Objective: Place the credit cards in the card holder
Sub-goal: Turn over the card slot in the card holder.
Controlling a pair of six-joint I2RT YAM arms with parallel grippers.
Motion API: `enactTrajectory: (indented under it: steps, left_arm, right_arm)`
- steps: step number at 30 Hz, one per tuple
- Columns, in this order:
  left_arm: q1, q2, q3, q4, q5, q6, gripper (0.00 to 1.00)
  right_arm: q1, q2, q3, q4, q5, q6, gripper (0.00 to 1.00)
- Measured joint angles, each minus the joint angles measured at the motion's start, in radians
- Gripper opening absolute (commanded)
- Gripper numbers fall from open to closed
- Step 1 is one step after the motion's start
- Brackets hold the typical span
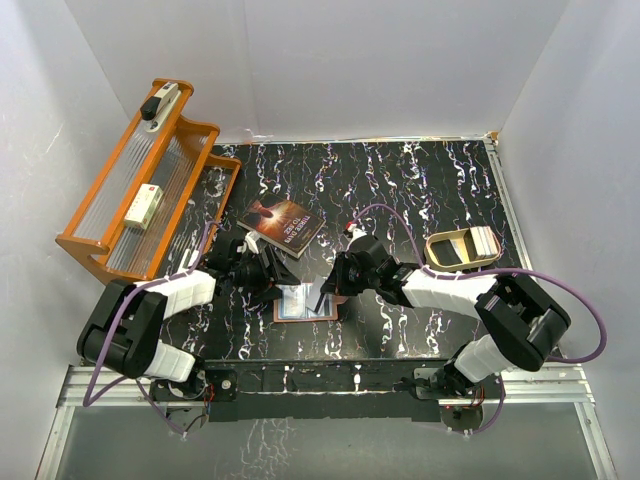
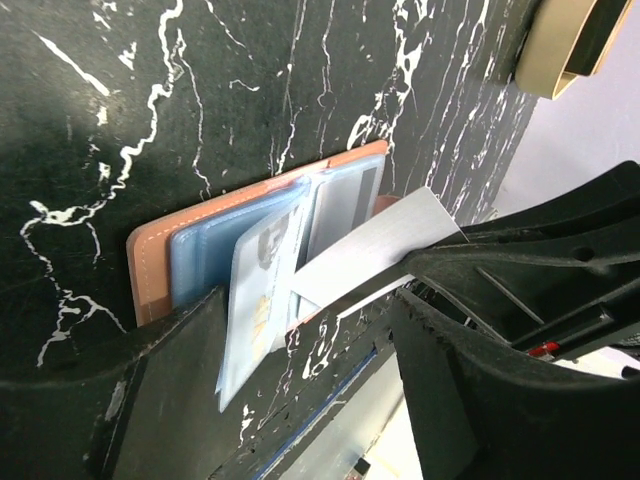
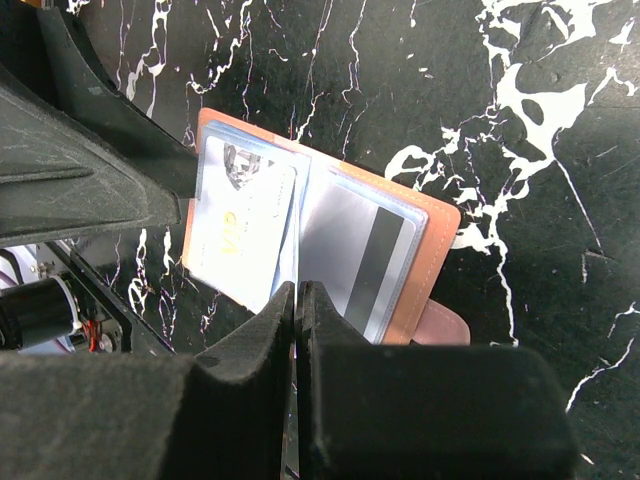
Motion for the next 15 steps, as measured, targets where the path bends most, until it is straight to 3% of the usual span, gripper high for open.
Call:
enactTrajectory:
  steps: [15]
  left_arm:
    - [-0.007,-0.066,-0.012,0.092,0.08,-0.119,0.57]
  right_arm:
    - [0.0,-0.002,-0.003,-0.01,0.021,-0.02,0.0]
